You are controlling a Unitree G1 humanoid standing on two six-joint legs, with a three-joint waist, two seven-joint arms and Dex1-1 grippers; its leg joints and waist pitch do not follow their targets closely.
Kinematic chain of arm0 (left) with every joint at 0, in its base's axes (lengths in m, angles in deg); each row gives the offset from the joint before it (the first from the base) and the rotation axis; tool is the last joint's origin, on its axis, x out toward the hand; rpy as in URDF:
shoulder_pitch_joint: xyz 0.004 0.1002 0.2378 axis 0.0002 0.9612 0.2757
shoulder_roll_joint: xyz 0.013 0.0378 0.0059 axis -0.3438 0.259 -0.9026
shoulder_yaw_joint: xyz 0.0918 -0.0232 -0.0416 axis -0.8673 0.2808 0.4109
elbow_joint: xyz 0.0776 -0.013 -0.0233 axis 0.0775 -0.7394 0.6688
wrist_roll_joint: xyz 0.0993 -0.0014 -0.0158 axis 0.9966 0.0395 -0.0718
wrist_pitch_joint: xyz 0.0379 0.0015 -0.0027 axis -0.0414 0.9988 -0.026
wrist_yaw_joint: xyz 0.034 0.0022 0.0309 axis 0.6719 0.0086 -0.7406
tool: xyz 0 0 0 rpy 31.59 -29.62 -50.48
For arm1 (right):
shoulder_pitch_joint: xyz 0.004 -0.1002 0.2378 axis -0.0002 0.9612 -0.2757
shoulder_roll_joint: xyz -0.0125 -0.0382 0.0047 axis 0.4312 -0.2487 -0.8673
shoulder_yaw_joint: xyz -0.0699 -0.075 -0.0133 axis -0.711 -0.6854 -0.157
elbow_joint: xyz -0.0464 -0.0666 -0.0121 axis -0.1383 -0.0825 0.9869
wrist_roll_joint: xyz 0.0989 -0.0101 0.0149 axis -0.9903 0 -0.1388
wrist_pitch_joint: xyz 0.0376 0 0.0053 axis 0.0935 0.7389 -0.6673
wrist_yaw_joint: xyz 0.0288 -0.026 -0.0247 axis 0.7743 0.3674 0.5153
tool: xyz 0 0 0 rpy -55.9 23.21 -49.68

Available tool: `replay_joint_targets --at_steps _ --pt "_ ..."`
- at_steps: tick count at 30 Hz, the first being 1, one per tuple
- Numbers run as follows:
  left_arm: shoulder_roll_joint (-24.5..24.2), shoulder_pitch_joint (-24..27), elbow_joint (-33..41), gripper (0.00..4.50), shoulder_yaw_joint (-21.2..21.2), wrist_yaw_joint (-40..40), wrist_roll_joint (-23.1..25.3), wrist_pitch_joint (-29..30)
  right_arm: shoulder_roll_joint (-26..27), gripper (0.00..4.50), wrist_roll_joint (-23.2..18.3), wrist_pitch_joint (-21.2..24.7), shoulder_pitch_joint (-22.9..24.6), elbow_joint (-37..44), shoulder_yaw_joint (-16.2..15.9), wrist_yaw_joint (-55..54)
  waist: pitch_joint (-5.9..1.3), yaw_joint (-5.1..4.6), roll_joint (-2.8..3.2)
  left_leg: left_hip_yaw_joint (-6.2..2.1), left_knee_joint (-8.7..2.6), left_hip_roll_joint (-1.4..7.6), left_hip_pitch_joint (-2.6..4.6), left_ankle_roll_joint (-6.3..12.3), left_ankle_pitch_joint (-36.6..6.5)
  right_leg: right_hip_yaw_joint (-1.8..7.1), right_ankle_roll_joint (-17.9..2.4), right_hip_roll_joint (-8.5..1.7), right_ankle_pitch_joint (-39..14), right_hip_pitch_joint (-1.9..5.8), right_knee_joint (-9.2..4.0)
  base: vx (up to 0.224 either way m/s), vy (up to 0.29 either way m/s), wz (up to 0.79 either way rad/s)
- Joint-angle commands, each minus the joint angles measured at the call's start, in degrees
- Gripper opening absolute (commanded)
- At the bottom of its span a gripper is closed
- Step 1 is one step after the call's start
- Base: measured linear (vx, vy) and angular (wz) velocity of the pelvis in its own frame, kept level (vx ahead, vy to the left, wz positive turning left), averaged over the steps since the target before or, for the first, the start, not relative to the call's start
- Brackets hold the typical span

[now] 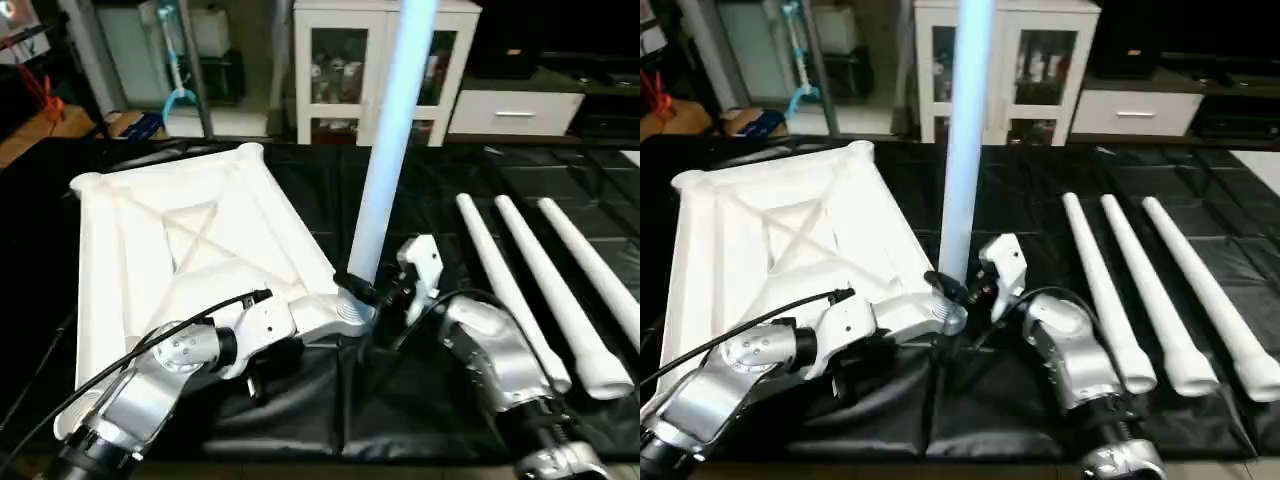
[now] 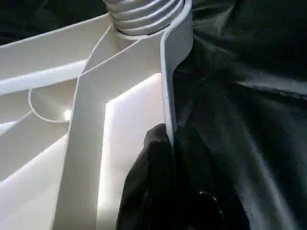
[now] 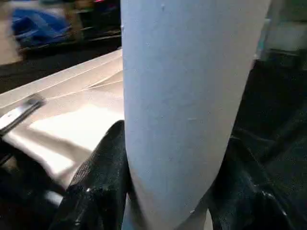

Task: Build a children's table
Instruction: Insert table leg to table base

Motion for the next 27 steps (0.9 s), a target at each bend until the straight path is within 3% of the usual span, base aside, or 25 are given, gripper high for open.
replay_joint_targets --at_steps 1,3,6,8,10,12,13,14,15,16,17,18,19,20,21,22,23,24,25,26,27 --pt "0.6 -1.2 0.4 0.0 -0.2 -1.1 1.1 1.0 -1.9 1.88 5.7 2.7 2.2 -10.9 3.7 -11.1 0.36 -1.21 1.16 -4.66 -6.79 4.66 2.06 -8.14 -47.7 1.92 -3.6 -4.13 -36.4 -2.06 -6.95 -0.075 0.019 -0.12" --pt "2.5 -2.6 0.1 0.0 0.2 -2.6 0.9 3.3 -0.6 1.88 5.5 1.4 0.5 -12.0 5.3 -16.4 0.34 -1.9 1.28 -4.84 -7.23 4.59 1.66 -8.16 -48.6 1.33 -3.8 -4.02 -34.0 -1.35 -6.92 -0.08 0.032 -0.15" --pt "4.5 -3.9 -0.6 0.0 0.2 -4.5 1.3 5.1 0.6 1.88 5.8 0.3 -0.9 -12.9 6.1 -20.7 0.44 -2.13 1.7 -4.63 -8.07 4.62 1.84 -8.36 -49.9 0.68 -4.5 -3.57 -29.7 -1.03 -6.92 -0.071 0.043 -0.16" --pt "5.9 -4.8 -1.4 0.0 0.0 -5.6 1.7 6.2 1.4 1.88 6.4 -0.5 -1.8 -13.5 6.1 -23.4 0.65 -2.31 2.0 -4.07 -8.38 4.52 2.38 -8.31 -50.0 0.39 -5.3 -3.39 -27.5 -1.32 -7.22 -0.063 0.034 -0.07" --pt "7.3 -6.2 -3.2 0.0 -0.6 -7.2 2.9 7.1 2.3 1.88 7.2 -0.8 -3.1 -15.1 6.1 -27.1 0.94 -2.37 1.94 -3.55 -8.84 4.35 2.55 -7.99 -51.1 -0.16 -4.9 -2.93 -28.6 -1.42 -7.48 -0.065 0.027 -0.04" --pt "8.4 -7.3 -4.6 0.0 -1.1 -8.8 3.9 8.0 2.8 1.88 8.0 -1.0 -4.3 -17.1 5.4 -30.0 1.18 -2.26 2.09 -2.78 -9.67 4.32 2.34 -7.45 -51.7 -1.05 -4.8 -2.44 -29.3 -1.03 -7.14 -0.071 0.016 0.0" --pt "9.3 -8.1 -5.5 0.0 -1.1 -10.0 4.4 8.7 3.0 1.88 9.0 -1.4 -5.1 -18.1 4.7 -32.0 1.48 -1.91 2.5 -1.69 -11.52 4.58 1.34 -7.47 -53.2 -2.44 -4.9 -1.4 -28.4 0.06 -5.58 -0.08 -0.006 0.02" --pt "10.6 -9.7 -6.8 0.0 -1.1 -12.2 5.2 9.8 3.4 1.88 10.4 -2.0 -6.3 -19.6 3.9 -35.1 0.52 1.84 2.87 1.81 -16.33 5.52 -2.04 -8.66 -50.4 -1.21 -6.1 -0.59 -17.8 3.66 3.71 -0.112 -0.05 0.13" --pt "10.7 -9.8 -6.9 0.0 -1.1 -12.3 5.3 9.8 3.5 1.88 10.5 -2.0 -6.3 -19.7 3.9 -35.3 0.11 1.12 0.45 3.09 -14.43 4.69 0.51 -7.52 -43.7 0.31 -5.3 -0.88 -20.9 1.27 0.85 -0.112 -0.05 0.13" --pt "11.2 -10.5 -7.4 0.0 -1.1 -13.1 5.7 10.1 3.6 1.88 11.2 -2.4 -6.9 -20.3 3.6 -36.9 0.24 0.71 -1.12 2.22 -7.11 3.0 5.08 -8.02 -36.6 1.94 -4.9 -3.74 -34.5 -4.54 -6.36 0.006 -0.12 0.28" --pt "11.6 -11.0 -7.8 0.0 -1.2 -13.7 6.0 10.4 3.7 1.88 11.7 -2.8 -7.3 -21.0 3.5 -38.1 1.63 -0.46 -0.99 -5.98 4.94 -0.27 0.18 0.2 -6.1 7.1 -6.7 -11.31 -51.3 -0.48 -10.4 0.124 -0.046 -0.22" --pt "11.9 -11.3 -8.0 0.0 -1.3 -14.3 6.4 10.5 3.8 1.88 11.9 -3.0 -7.6 -21.4 3.4 -38.5 1.63 -0.46 -0.99 -5.98 4.94 -0.27 0.18 0.2 -6.1 7.1 -6.7 -11.31 -51.3 -0.48 -10.4 0.124 -0.046 -0.22" --pt "12.1 -12.1 -8.5 0.0 -1.6 -15.2 7.4 10.6 3.9 1.88 12.2 -3.6 -8.1 -22.2 3.4 -39.7 0.26 0.92 -0.08 -5.99 -1.69 2.1 -2.96 -2.82 -5.4 3.35 -6.8 -7.46 -34.2 3.83 -5.98 0.058 0.074 -0.35" --pt "12.2 -12.4 -8.8 0.0 -1.8 -15.5 7.8 10.5 4.0 1.88 12.3 -4.1 -8.4 -22.7 3.4 -40.2 -0.51 0.89 0.81 -5.03 -3.54 3.95 3.87 -4.72 -8.2 1.0 -8.8 -1.48 -8.2 -2.01 -4.1 -0.039 0.02 0.3" --pt "12.4 -12.6 -9.1 0.0 -1.8 -15.8 8.0 10.4 4.0 1.88 12.2 -4.4 -8.6 -23.0 3.5 -40.3 -0.09 -0.39 1.3 -3.05 -4.57 4.18 4.11 -5.52 -15.0 0.79 -12.5 -0.8 2.8 -2.01 -3.32 -0.039 0.02 0.3" --pt "12.6 -12.9 -9.5 0.0 -1.8 -16.1 8.1 10.3 4.2 1.88 12.1 -4.9 -8.9 -23.6 3.7 -40.6 0.4 -0.5 1.59 -2.37 -5.4 3.94 3.34 -4.98 -22.9 0.95 -12.9 -0.91 -2.4 -1.37 -4.1 -0.067 -0.027 0.41" --pt "12.7 -13.0 -9.6 0.0 -1.9 -16.2 8.2 10.2 4.3 1.88 11.9 -5.4 -9.1 -23.8 4.0 -40.7 1.19 -1.18 1.01 -1.42 -5.09 3.2 5.03 -4.59 -37.3 0.59 -10.5 -0.96 -20.4 -3.15 -6.6 -0.045 -0.014 0.22" --pt "12.7 -13.0 -9.6 0.0 -1.9 -16.2 8.2 10.2 4.3 1.88 11.9 -5.4 -9.1 -23.8 4.0 -40.7 1.38 -1.55 1.21 -1.58 -4.88 2.94 5.79 -4.7 -41.1 0.08 -8.5 -1.2 -27.2 -3.75 -7.43 -0.045 -0.014 0.22" --pt "12.8 -13.2 -9.9 0.0 -2.0 -16.5 8.3 10.1 4.5 1.88 11.8 -6.0 -9.3 -24.2 4.2 -40.8 0.94 -2.11 0.96 -2.43 -5.13 2.99 4.79 -4.41 -41.4 -0.19 -5.4 -2.0 -30.5 -2.48 -7.77 0.0 0.0 0.0" --pt "12.6 -13.3 -10.2 0.0 -2.3 -16.9 8.5 9.8 4.7 1.88 11.9 -7.2 -9.5 -24.2 4.4 -41.3 0.55 -2.23 1.05 -2.93 -5.9 3.45 3.76 -4.31 -40.0 -0.03 -5.0 -2.4 -26.7 -1.5 -7.52 0.0 0.0 0.0" --pt "12.6 -13.2 -10.2 0.0 -2.3 -17.0 8.5 9.7 4.8 1.88 11.8 -7.6 -9.6 -24.3 4.5 -41.3 0.11 -2.04 1.03 -2.93 -6.28 3.63 2.76 -3.84 -35.8 0.38 -6.1 -2.89 -20.9 -0.44 -7.01 0.0 0.0 0.0"
